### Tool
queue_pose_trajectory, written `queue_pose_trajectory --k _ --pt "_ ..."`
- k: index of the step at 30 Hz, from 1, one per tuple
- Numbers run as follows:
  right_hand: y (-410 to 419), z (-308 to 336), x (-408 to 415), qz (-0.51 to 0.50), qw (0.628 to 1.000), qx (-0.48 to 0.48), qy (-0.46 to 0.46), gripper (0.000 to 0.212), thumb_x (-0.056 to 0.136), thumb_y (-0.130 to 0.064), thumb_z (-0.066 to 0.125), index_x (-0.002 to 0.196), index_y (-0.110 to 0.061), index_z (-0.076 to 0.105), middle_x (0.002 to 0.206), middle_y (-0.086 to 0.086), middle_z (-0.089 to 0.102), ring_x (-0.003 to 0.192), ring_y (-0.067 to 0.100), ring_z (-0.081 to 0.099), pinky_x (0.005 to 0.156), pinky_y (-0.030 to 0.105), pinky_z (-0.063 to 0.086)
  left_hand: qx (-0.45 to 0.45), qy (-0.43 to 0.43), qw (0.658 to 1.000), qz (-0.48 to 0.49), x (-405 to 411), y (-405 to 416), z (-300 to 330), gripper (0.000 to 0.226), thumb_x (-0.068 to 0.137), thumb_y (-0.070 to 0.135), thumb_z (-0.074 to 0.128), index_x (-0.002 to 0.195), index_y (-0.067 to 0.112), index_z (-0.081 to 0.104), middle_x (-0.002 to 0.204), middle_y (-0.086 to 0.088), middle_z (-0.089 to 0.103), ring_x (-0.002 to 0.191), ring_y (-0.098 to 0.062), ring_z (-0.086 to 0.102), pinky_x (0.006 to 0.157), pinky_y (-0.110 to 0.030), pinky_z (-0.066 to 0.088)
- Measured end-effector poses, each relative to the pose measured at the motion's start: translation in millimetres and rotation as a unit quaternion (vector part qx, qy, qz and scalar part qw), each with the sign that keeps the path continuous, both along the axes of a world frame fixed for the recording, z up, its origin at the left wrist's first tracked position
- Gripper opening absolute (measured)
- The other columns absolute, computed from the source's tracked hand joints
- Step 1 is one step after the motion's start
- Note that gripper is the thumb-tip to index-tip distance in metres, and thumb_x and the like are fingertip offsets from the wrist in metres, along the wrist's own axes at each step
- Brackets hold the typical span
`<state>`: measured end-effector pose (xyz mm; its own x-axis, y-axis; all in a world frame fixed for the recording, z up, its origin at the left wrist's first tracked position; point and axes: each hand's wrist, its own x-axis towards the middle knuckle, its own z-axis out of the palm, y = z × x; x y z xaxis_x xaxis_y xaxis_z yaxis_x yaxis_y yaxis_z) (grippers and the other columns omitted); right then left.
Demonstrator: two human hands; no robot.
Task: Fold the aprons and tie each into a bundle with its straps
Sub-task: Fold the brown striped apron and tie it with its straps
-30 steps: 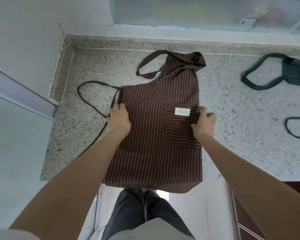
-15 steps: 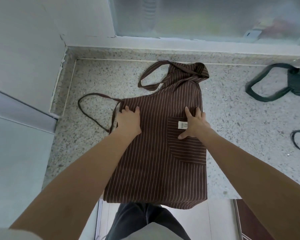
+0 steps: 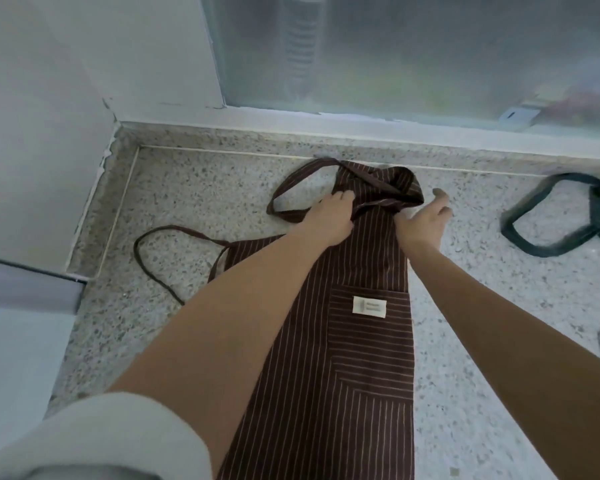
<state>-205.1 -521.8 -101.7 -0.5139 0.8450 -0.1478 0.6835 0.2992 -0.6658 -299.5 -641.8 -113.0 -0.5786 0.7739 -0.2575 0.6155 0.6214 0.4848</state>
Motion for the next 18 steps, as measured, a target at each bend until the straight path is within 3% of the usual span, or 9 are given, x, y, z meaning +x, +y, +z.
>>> queue_pose_trajectory --k 3,7,10,12,15,17,18 --pt "21.7 3.1 -10.4 0.127 0.988 0.056 -0.063 0.055 0.093 -0.004 0.041 0.143 -0.026 0.036 0.124 0.007 0.037 0.089 0.024 0.049 0.075 0.026 0.039 -0.07 -0.034 0.997 -0.028 -12.9 22.3 -5.3 0.051 0.094 0.029 0.048 0.141 0.012 0.035 0.136 -0.011 0.038 0.128 -0.033 0.032 0.104 -0.045 0.036" --pt "40.9 7.2 -37.2 0.159 0.972 0.085 -0.149 0.034 0.095 -0.028 0.043 0.117 -0.008 0.059 0.117 0.02 0.052 0.102 0.034 0.055 0.078 0.034 0.044 -0.124 -0.067 0.989 -0.048 -28.6 39.3 -3.4 0.058 0.093 0.029 0.047 0.146 0.015 0.027 0.142 -0.012 0.028 0.13 -0.032 0.031 0.106 -0.039 0.033" --pt "50.4 15.5 -48.3 0.202 0.941 0.101 -0.251 0.025 0.09 -0.013 0.054 0.112 0.0 0.057 0.115 0.021 0.052 0.089 0.034 0.056 0.069 0.033 0.043 -0.126 -0.071 0.988 -0.046 -33.8 41.0 -2.0 0.059 0.093 0.023 0.051 0.147 0.016 0.027 0.141 -0.014 0.027 0.127 -0.031 0.036 0.101 -0.033 0.036" --pt "57.2 18.0 -53.2 0.211 0.933 0.105 -0.272 0.02 0.087 -0.003 0.054 0.106 0.002 0.057 0.109 0.021 0.057 0.083 0.032 0.055 0.066 0.03 0.04 -0.101 -0.076 0.992 -0.013 -34.6 40.5 -3.7 0.055 0.093 0.02 0.054 0.144 0.016 0.031 0.139 -0.016 0.03 0.124 -0.033 0.04 0.099 -0.035 0.037" --pt "61.2 22.6 -57.3 0.17 0.972 0.05 -0.157 0.012 0.09 -0.012 0.056 0.094 -0.002 0.059 0.087 0.014 0.057 0.081 0.03 0.058 0.065 0.031 0.043 -0.042 -0.102 0.992 0.054 -34.6 40.8 -5.2 0.043 0.094 0.02 0.054 0.135 0.01 0.042 0.132 -0.019 0.042 0.118 -0.033 0.045 0.095 -0.033 0.038" --pt "59.1 31.5 -58.2 0.076 0.989 -0.125 0.029 0.013 0.092 -0.016 0.057 0.089 -0.004 0.06 0.08 0.01 0.059 0.077 0.025 0.061 0.073 0.036 0.052 -0.012 -0.125 0.989 0.081 -35.8 41.3 -5.7 0.035 0.095 0.023 0.052 0.125 0.004 0.051 0.123 -0.018 0.053 0.114 -0.031 0.05 0.087 -0.031 0.04" --pt "55.9 39.3 -57.6 0.023 0.965 -0.231 0.119 0.012 0.092 -0.017 0.057 0.087 -0.006 0.06 0.078 0.006 0.061 0.074 0.02 0.062 0.076 0.035 0.054 -0.001 -0.139 0.986 0.094 -36.5 41.5 -5.5 0.035 0.095 0.025 0.052 0.122 0.003 0.053 0.122 -0.018 0.055 0.113 -0.031 0.051 0.086 -0.032 0.041"
